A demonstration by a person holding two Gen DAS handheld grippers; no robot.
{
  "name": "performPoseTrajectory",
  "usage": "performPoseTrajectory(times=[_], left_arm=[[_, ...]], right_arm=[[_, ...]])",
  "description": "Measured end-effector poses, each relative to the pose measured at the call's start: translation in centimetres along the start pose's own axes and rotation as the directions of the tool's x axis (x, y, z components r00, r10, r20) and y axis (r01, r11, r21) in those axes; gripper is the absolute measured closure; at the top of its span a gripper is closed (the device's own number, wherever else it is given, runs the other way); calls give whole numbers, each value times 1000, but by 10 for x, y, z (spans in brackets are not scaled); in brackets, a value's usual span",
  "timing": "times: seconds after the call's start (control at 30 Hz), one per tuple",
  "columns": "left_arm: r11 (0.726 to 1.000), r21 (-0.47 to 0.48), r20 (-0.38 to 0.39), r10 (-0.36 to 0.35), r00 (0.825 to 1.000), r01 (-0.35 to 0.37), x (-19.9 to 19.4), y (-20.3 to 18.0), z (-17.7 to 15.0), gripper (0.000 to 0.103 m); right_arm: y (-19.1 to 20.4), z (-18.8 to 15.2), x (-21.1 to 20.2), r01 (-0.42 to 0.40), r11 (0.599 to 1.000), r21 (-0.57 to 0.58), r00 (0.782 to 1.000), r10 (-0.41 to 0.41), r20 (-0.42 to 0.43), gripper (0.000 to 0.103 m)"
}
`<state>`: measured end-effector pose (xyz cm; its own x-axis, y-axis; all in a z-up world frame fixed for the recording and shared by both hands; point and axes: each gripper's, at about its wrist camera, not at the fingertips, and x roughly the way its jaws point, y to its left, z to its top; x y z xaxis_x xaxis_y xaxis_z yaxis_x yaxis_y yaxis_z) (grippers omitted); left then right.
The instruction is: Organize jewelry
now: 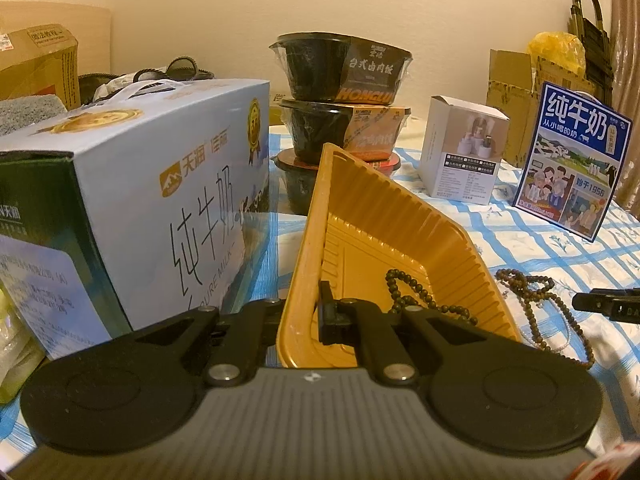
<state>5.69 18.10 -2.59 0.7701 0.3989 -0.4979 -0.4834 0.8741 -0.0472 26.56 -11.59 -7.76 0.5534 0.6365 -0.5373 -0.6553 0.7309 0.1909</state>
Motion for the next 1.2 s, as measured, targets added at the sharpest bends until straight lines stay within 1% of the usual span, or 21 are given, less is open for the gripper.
performPoseTrajectory(times=[0.1,0.23,0.3,0.37,0.4,0.47,0.57,0.87,1.2], left_arm=[[1000,1,0,0,1000,0,0,0,0,97],[1000,6,1,-3,1000,3,0,-1,0,97],[1000,7,1,-4,1000,4,-1,0,-1,97],[1000,6,0,-3,1000,3,-1,0,-1,97],[1000,7,0,-3,1000,3,-1,0,-1,97],[1000,7,0,-3,1000,3,-1,0,-1,97],[1000,3,-3,-1,1000,1,0,1,-1,97],[1000,6,-3,-1,1000,1,1,0,0,97],[1000,11,-3,0,1000,0,1,0,1,97]], right_arm=[[-2,-2,0,0,1000,-6,1000,0,-2,51],[9,-4,9,-5,997,-79,1000,4,-22,52],[13,-7,13,-10,995,-102,1000,7,-29,57],[15,-6,20,-17,994,-112,999,13,-36,64],[16,-5,22,-16,993,-117,999,12,-37,64],[16,-4,26,-16,993,-121,999,12,-36,70],[14,-1,31,-9,993,-117,999,4,-43,75],[12,-1,47,7,992,-125,998,-16,-66,81],[9,-3,65,36,988,-148,995,-49,-84,84]])
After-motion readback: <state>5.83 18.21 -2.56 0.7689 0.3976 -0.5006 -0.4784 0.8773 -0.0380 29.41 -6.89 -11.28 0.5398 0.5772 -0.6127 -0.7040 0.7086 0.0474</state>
